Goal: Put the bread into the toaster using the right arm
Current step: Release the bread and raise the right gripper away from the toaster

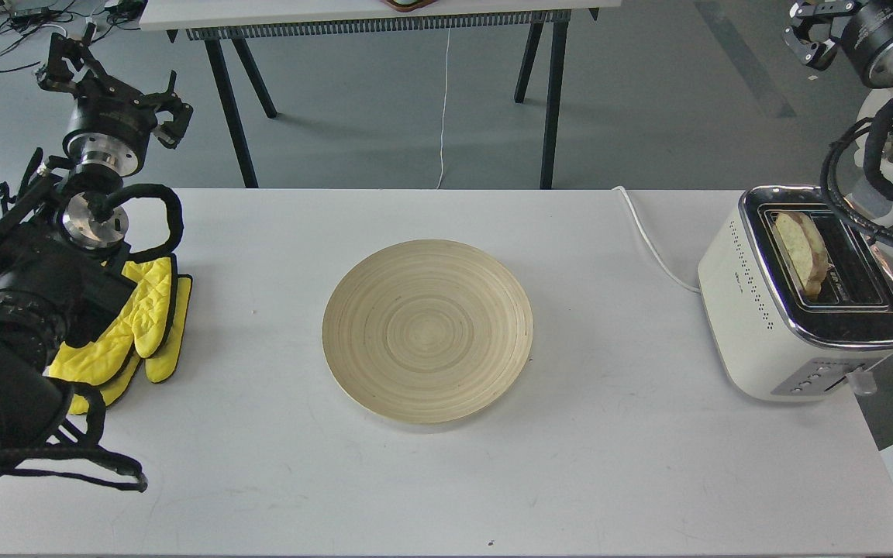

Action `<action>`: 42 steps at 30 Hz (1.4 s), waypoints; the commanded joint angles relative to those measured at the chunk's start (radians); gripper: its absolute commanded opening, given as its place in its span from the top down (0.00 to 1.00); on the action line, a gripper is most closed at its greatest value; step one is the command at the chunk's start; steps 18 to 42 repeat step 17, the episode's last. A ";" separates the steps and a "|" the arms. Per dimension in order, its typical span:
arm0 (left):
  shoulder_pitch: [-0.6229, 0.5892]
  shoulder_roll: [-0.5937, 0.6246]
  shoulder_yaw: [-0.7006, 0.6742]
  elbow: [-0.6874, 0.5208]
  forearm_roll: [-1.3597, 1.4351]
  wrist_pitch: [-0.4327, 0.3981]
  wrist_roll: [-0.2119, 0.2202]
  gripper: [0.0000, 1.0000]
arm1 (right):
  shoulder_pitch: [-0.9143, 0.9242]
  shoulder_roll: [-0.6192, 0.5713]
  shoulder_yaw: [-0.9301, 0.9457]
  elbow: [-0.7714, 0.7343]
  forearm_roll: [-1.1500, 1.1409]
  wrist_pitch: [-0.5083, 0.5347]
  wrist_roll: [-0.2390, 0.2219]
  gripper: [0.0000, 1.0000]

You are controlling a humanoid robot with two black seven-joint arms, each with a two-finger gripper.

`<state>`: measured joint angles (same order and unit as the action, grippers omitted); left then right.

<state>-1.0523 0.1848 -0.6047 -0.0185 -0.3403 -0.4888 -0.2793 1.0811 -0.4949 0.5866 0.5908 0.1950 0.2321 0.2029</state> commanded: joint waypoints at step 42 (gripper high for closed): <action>0.003 -0.007 -0.001 0.000 -0.002 0.000 0.000 0.00 | -0.073 0.233 0.148 -0.210 0.001 0.095 -0.025 0.01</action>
